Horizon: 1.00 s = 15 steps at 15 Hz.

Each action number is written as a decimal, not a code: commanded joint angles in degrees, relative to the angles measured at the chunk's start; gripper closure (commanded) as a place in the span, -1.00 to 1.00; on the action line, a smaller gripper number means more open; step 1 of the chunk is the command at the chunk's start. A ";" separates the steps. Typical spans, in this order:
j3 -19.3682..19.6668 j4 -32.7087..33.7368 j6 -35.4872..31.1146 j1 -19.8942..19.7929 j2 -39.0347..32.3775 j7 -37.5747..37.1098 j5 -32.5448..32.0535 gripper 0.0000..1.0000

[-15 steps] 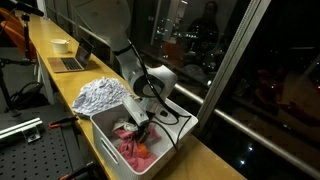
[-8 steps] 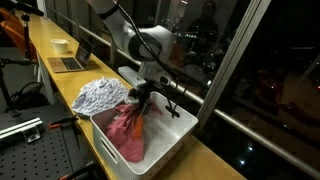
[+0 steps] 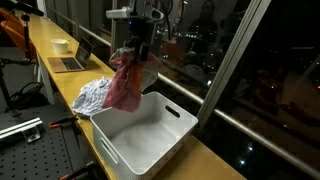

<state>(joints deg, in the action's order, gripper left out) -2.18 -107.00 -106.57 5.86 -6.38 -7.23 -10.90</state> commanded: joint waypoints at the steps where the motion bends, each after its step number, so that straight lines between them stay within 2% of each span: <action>1: -2.89 7.86 8.39 2.75 -0.24 -3.77 -3.86 1.00; 4: -5.65 14.61 13.47 5.60 -2.70 -5.68 -6.21 1.00; 8: -7.77 19.16 14.57 8.46 -6.95 -5.71 -5.88 1.00; 15: -7.88 16.33 10.30 9.14 -11.12 -4.19 -0.95 1.00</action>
<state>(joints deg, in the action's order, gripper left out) -9.87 -90.37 -94.69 15.46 -16.28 -12.62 -14.85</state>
